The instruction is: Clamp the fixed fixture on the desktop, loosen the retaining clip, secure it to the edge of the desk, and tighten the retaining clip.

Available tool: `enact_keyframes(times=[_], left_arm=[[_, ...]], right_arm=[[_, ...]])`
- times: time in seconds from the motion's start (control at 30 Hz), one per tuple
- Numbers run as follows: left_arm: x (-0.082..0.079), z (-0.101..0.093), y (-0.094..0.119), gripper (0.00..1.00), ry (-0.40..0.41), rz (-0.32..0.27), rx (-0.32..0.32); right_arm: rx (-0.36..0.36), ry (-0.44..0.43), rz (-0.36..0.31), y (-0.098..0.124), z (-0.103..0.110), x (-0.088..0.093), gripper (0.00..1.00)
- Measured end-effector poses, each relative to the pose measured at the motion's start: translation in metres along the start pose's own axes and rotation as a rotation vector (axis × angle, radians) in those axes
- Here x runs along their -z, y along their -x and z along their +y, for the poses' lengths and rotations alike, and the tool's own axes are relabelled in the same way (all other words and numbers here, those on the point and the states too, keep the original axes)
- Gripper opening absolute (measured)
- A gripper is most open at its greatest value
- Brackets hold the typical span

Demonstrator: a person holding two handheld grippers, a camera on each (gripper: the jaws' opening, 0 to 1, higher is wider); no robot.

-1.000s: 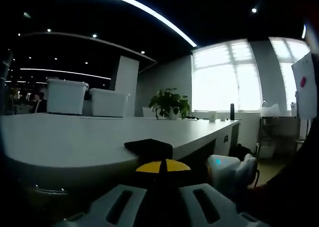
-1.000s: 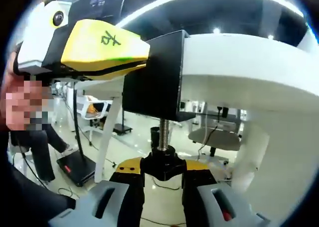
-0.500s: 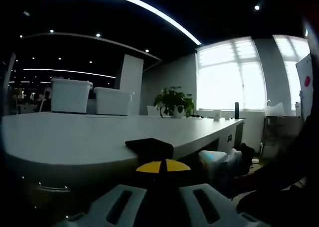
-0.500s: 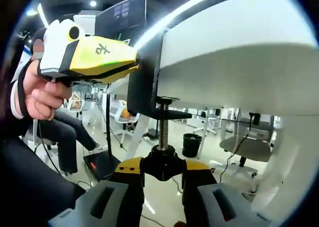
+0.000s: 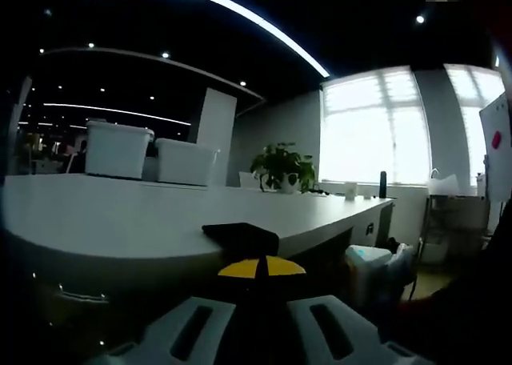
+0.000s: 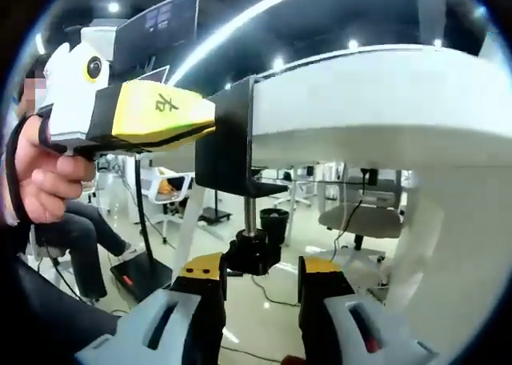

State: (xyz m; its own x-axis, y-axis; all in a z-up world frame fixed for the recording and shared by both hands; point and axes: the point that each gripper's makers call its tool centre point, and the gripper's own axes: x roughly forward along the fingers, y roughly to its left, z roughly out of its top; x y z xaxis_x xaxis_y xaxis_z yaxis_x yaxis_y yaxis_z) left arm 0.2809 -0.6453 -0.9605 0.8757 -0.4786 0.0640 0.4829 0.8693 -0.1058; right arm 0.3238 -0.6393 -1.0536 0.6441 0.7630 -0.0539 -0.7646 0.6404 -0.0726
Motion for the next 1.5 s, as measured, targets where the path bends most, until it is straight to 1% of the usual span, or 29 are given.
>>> enact_keyframes(times=[0.03,0.07,0.1,0.13,0.17,0.23,0.27,0.3,0.33,0.4,0.5,0.6,0.67,0.73,0.77,0.8,0.87,0.93,0.97,1.0,1.07,1.2,1.23,1.27,1.3,1.33,1.4,1.43,1.5], left_arm=[[0.000,0.000,0.000,0.01,0.001,-0.001,0.000],[0.000,0.000,0.000,0.01,0.005,-0.004,-0.001],[0.000,0.000,0.000,0.01,0.009,-0.007,-0.003],[0.000,0.000,0.000,0.01,0.012,-0.010,-0.003],[0.000,0.000,0.001,0.01,0.017,-0.016,-0.002],[0.000,0.000,0.001,0.01,0.041,-0.030,-0.003],[0.001,0.000,0.002,0.01,0.042,-0.036,-0.002],[0.001,0.000,0.002,0.01,0.043,-0.041,0.001],[0.001,0.001,0.002,0.01,0.056,-0.040,0.003],[0.001,0.002,0.003,0.01,0.068,-0.043,0.007],[0.002,0.002,0.004,0.01,0.072,-0.044,0.015],[0.005,0.004,0.005,0.01,0.096,-0.046,0.020],[0.006,0.005,0.006,0.01,0.102,-0.043,0.020],[0.006,0.005,0.006,0.01,0.101,-0.039,0.029],[0.005,0.004,0.004,0.01,0.089,-0.033,0.050],[0.005,0.004,0.004,0.01,0.082,-0.028,0.057],[0.005,0.003,0.004,0.01,0.081,-0.025,0.052],[0.005,0.003,0.005,0.01,0.082,-0.029,0.044],[0.005,0.003,0.004,0.01,0.084,-0.030,0.043],[0.005,0.003,0.005,0.01,0.088,-0.031,0.044],[0.005,0.003,0.005,0.01,0.093,-0.033,0.044],[0.006,0.004,0.004,0.01,0.087,-0.028,0.042],[0.006,0.004,0.004,0.01,0.078,-0.027,0.041],[0.006,0.004,0.004,0.01,0.073,-0.026,0.041],[0.005,0.003,0.004,0.01,0.071,-0.025,0.040],[0.006,0.003,0.004,0.01,0.063,-0.024,0.037],[0.005,0.004,0.004,0.01,0.055,-0.022,0.038],[0.005,0.004,0.004,0.01,0.059,-0.019,0.040],[0.005,0.003,0.004,0.01,0.054,-0.012,0.041]], right_arm=[[0.029,0.013,-0.010,0.003,0.000,-0.002,0.36],[0.058,0.001,-0.027,0.002,-0.003,-0.005,0.36],[0.071,0.004,-0.032,0.002,-0.001,-0.006,0.36],[0.104,0.000,-0.022,0.004,0.001,-0.005,0.37],[0.145,-0.007,-0.009,0.004,0.003,-0.002,0.40],[0.204,-0.017,0.001,0.002,0.007,0.000,0.49],[0.218,-0.016,-0.002,0.001,0.008,0.000,0.51],[0.239,-0.019,0.002,0.001,0.008,0.001,0.50],[0.280,-0.029,0.011,0.000,0.008,0.003,0.50],[0.323,-0.038,0.015,-0.002,0.009,0.004,0.50],[0.403,0.002,0.009,-0.003,0.008,0.002,0.49],[0.450,0.019,0.015,-0.004,0.006,0.002,0.48],[0.465,0.011,0.012,-0.005,0.004,0.001,0.48],[0.482,0.019,0.009,-0.006,0.002,0.000,0.45],[0.486,0.023,0.008,-0.006,0.001,-0.001,0.43],[0.488,0.026,0.008,-0.007,0.001,-0.002,0.41],[0.497,0.038,0.012,-0.010,0.000,-0.004,0.37],[0.505,0.050,0.020,-0.011,-0.001,-0.005,0.25],[0.513,0.056,0.025,-0.012,-0.001,-0.004,0.24],[0.509,0.063,0.024,-0.012,-0.001,-0.005,0.23],[0.507,0.048,0.019,-0.013,-0.001,-0.005,0.23],[0.492,0.092,0.010,-0.009,-0.001,-0.005,0.22],[0.451,0.113,-0.005,-0.010,0.001,-0.007,0.22],[0.429,0.116,-0.013,-0.009,0.002,-0.008,0.21],[0.407,0.136,-0.018,-0.009,0.003,-0.009,0.21],[0.366,0.167,-0.023,-0.012,0.003,-0.007,0.21],[0.301,0.157,-0.032,-0.015,0.004,-0.004,0.21],[0.245,0.173,-0.029,-0.017,0.005,-0.003,0.21],[0.154,0.166,-0.035,-0.018,0.007,-0.004,0.20]])
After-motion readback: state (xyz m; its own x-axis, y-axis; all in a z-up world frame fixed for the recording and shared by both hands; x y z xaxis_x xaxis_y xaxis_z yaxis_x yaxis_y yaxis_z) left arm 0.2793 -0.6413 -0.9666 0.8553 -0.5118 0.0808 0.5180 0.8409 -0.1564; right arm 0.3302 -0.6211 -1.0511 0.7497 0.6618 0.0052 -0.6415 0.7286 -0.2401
